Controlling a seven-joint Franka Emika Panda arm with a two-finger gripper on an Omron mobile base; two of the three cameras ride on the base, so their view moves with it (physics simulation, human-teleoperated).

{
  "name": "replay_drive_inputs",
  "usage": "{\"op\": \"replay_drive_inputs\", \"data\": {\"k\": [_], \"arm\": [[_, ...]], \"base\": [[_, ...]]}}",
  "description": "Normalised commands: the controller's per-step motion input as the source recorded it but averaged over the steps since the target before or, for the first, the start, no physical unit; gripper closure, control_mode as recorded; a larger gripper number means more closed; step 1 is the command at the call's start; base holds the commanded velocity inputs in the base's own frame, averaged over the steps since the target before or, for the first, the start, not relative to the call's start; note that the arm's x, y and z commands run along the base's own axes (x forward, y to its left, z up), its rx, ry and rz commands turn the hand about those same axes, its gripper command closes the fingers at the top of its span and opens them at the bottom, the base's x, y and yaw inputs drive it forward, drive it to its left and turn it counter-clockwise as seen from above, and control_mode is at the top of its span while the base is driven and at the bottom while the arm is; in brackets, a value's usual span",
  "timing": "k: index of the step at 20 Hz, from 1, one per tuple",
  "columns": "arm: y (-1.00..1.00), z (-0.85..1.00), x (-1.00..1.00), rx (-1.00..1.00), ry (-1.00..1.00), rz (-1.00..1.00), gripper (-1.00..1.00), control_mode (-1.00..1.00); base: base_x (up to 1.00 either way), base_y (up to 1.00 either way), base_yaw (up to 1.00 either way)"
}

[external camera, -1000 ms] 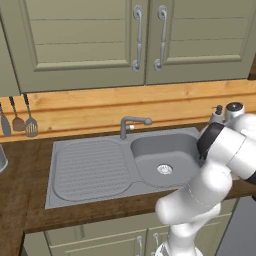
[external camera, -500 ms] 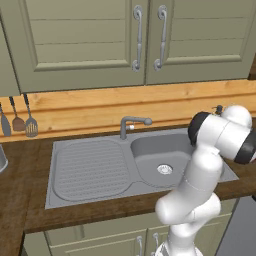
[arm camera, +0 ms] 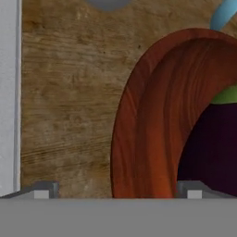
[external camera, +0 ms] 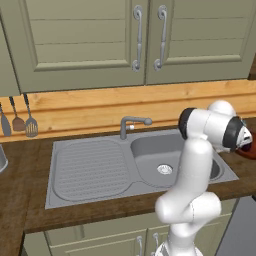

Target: Pick the eggplant from the sink and place it in the bowl. Then pick the bowl and place it in the microwave. Then close the microwave door and press the start button.

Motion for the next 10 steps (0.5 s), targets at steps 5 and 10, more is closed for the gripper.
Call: {"op": "replay_drive_inputs", "data": {"k": [5,10], "arm": [[-0.42,-0.16,0.01,0.06,0.0,0.01,-1.0,-1.0],[-0.2,-0.08,0.0,0.02,0.0,0.01,1.0,-1.0]], "base": [[0.0,0.0,0.0],[0.0,0.0,0.0]]}}
